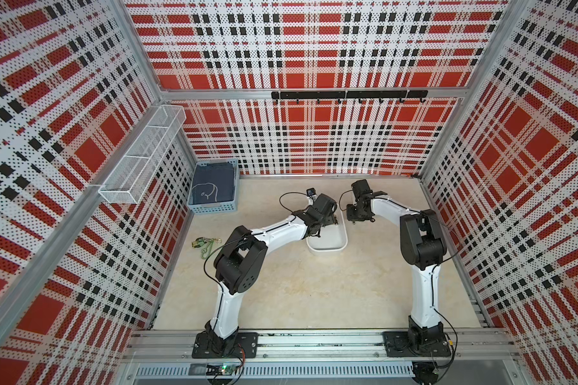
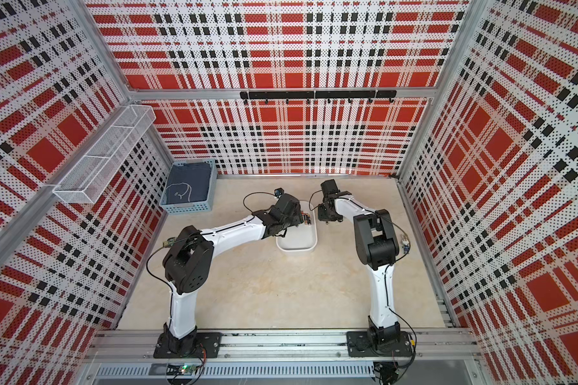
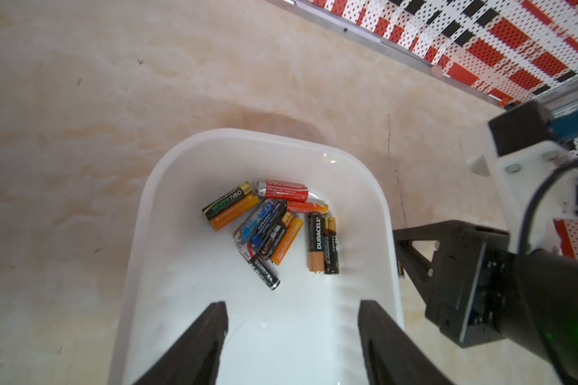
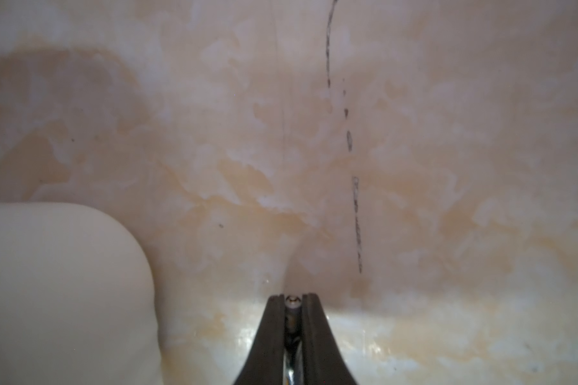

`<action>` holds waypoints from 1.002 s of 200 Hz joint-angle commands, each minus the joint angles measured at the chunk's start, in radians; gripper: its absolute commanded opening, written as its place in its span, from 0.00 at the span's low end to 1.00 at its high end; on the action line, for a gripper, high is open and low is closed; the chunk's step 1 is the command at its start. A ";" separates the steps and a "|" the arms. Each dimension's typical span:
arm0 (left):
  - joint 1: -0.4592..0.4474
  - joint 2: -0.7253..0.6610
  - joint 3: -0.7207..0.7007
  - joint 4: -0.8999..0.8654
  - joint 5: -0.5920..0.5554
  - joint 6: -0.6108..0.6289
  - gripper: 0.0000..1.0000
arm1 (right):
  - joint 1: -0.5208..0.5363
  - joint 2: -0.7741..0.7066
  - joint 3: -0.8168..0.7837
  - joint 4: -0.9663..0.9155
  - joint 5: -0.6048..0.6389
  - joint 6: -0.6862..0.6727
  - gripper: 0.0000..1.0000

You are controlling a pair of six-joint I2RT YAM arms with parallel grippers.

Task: Take the batteries out of the storage box
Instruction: Place the battery at the center of the board.

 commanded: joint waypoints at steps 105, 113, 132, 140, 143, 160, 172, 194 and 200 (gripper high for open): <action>0.037 0.193 0.148 -0.076 0.052 0.002 0.56 | 0.002 -0.305 -0.160 0.068 0.022 -0.009 0.44; 0.038 0.205 0.160 -0.081 0.047 0.005 0.51 | 0.002 -0.363 -0.200 0.098 0.026 -0.012 0.45; 0.045 0.237 0.199 -0.114 0.043 0.014 0.47 | 0.002 -0.495 -0.291 0.164 0.045 -0.018 0.47; 0.044 0.247 0.208 -0.123 0.037 0.019 0.47 | 0.002 -0.539 -0.318 0.180 0.061 -0.022 0.48; 0.043 0.248 0.210 -0.124 0.034 0.020 0.47 | 0.002 -0.553 -0.328 0.186 0.069 -0.024 0.48; 0.040 0.264 0.223 -0.136 0.026 0.022 0.43 | 0.002 -0.624 -0.375 0.210 0.116 -0.031 0.51; 0.038 0.278 0.238 -0.153 0.019 0.025 0.43 | 0.002 -0.651 -0.396 0.220 0.140 -0.034 0.52; 0.029 0.301 0.268 -0.186 -0.004 0.036 0.44 | 0.002 -0.662 -0.411 0.229 0.165 -0.032 0.52; 0.025 0.307 0.273 -0.191 -0.009 0.038 0.44 | 0.002 -0.661 -0.411 0.231 0.169 -0.029 0.52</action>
